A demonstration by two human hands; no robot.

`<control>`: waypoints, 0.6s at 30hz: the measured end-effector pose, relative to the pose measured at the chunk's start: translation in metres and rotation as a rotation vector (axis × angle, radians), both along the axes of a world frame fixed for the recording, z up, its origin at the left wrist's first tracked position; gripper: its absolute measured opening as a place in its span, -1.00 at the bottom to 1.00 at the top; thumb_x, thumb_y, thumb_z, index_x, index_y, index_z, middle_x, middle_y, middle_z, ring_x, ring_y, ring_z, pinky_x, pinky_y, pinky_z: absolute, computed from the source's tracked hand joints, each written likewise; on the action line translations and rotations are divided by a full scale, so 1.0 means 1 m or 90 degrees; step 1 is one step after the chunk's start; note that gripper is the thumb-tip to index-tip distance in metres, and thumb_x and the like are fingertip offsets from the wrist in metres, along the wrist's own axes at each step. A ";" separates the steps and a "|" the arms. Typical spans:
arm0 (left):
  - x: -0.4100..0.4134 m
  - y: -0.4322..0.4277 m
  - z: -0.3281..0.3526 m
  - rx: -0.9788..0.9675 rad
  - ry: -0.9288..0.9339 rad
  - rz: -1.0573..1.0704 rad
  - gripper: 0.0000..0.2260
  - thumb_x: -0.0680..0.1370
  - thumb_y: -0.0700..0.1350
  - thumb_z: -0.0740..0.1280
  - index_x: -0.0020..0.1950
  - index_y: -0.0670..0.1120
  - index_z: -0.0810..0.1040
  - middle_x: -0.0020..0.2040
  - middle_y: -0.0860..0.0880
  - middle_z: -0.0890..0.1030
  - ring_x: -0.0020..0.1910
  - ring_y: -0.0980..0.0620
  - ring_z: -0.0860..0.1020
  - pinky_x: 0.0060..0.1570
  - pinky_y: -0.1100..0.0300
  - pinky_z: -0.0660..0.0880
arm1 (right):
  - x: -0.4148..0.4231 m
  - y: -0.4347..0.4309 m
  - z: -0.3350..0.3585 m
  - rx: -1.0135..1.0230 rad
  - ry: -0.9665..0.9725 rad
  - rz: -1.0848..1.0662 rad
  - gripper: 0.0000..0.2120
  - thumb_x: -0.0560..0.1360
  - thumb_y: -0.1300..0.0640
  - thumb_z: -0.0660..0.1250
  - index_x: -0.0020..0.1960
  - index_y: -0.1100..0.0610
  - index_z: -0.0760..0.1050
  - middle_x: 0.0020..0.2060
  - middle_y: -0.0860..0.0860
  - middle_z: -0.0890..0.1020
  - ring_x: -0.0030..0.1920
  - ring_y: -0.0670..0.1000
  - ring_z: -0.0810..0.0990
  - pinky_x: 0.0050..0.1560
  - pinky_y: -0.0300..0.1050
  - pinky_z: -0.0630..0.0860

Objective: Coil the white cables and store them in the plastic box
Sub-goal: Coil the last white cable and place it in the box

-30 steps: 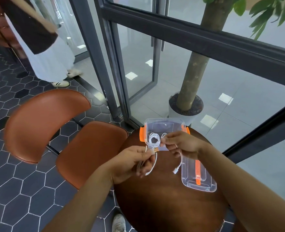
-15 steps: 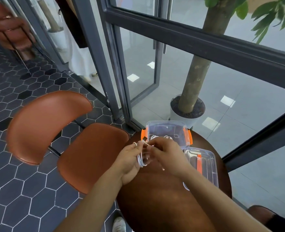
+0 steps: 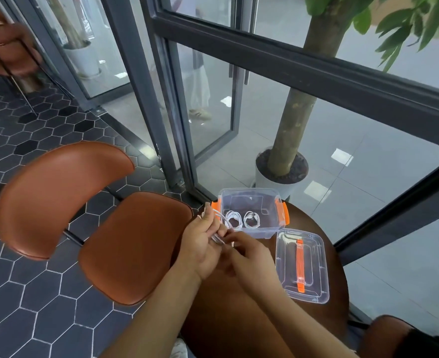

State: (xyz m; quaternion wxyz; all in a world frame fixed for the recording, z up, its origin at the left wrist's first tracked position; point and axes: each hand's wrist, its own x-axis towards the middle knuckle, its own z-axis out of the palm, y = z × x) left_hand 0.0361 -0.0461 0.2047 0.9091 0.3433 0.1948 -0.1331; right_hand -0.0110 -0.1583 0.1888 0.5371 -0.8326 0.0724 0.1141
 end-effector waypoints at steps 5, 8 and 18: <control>-0.002 0.000 0.002 -0.009 -0.067 -0.027 -0.65 0.65 -0.09 0.16 -0.34 -0.10 0.34 -0.51 0.01 0.22 -0.51 0.06 0.27 -0.32 0.16 0.51 | -0.001 0.002 0.008 0.396 0.176 -0.214 -0.80 0.59 0.15 0.37 0.01 0.29 0.65 -0.09 0.34 0.69 -0.08 0.24 0.70 0.07 0.24 0.63; -0.004 0.001 0.002 -0.028 -0.068 -0.034 -0.70 0.65 -0.09 0.15 -0.27 -0.13 0.35 -0.51 0.00 0.21 -0.51 0.04 0.28 -0.37 0.15 0.53 | 0.001 0.006 0.008 0.505 0.200 -0.259 -0.72 0.61 0.20 0.32 0.11 0.46 0.55 -0.07 0.39 0.62 -0.08 0.25 0.62 -0.12 0.06 0.67; -0.006 0.009 -0.017 -0.022 -0.058 -0.055 -0.76 0.52 -0.12 0.26 -0.32 -0.07 0.29 -0.55 0.03 0.17 -0.51 0.06 0.20 -0.28 0.15 0.38 | 0.006 0.007 -0.009 0.507 0.207 -0.331 -0.81 0.57 0.31 0.35 0.14 0.38 0.54 -0.05 0.31 0.69 -0.11 0.16 0.69 -0.10 0.00 0.62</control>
